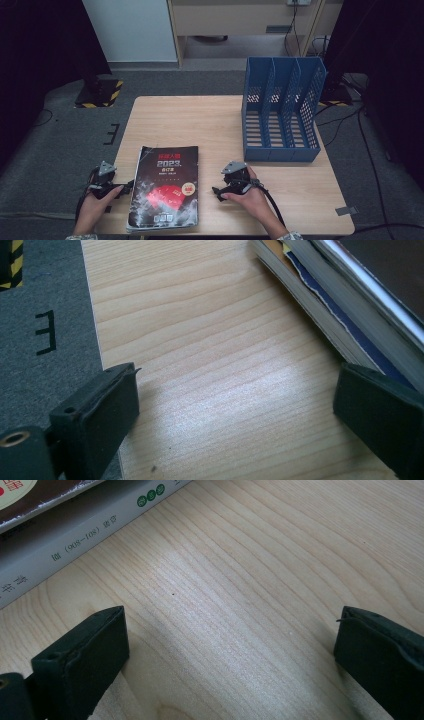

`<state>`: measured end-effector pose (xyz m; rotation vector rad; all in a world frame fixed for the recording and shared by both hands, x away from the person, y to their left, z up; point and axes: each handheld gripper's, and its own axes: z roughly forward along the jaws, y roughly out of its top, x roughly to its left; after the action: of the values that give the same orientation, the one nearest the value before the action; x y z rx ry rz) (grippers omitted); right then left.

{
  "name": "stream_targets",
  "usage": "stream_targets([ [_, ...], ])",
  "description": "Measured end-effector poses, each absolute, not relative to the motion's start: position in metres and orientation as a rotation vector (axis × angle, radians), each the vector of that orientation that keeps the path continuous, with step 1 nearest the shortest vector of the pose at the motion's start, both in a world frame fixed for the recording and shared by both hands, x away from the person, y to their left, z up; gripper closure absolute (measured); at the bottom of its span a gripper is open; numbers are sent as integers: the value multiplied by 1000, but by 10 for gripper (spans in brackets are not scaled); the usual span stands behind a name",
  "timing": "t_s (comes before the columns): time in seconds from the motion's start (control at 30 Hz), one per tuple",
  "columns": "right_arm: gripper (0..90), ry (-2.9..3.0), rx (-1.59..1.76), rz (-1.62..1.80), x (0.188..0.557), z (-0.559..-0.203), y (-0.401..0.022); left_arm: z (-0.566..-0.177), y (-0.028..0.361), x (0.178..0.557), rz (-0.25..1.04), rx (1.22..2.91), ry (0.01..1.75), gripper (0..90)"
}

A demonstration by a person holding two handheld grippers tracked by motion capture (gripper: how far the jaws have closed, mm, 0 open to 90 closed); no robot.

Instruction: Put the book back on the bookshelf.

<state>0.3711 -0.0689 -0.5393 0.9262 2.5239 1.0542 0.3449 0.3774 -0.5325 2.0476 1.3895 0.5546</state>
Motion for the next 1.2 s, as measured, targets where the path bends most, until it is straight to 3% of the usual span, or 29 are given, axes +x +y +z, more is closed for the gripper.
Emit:
stream_targets([
  [0.23, 41, 2517, 936, 1065, 370, -539, -69, -519, 376, 343, 578, 2034, 1427, 117],
  [0.33, 153, 2511, 918, 1089, 370, -538, -70, -507, 378, 338, 604, 1968, 1441, 174],
  [0.4, 159, 2507, 920, 1119, 369, -535, -69, -497, 376, 334, 608, 1909, 1431, 209],
  [0.53, 220, 2488, 898, 1196, 365, -528, -63, -485, 363, 328, 648, 1896, 1406, 328],
  [0.57, 276, 2492, 905, 1252, 365, -524, -61, -482, 359, 327, 649, 1908, 1387, 359],
  [0.7, 350, 2467, 903, 1358, 366, -513, -57, -479, 340, 326, 623, 1934, 1323, 393],
  [0.93, 320, 2507, 950, 1500, 373, -502, -37, -485, 314, 327, 606, 2024, 1264, 460],
  [1.2, 219, 2606, 1011, 1508, 393, -515, -18, -495, 314, 328, 571, 1988, 1316, 402],
])
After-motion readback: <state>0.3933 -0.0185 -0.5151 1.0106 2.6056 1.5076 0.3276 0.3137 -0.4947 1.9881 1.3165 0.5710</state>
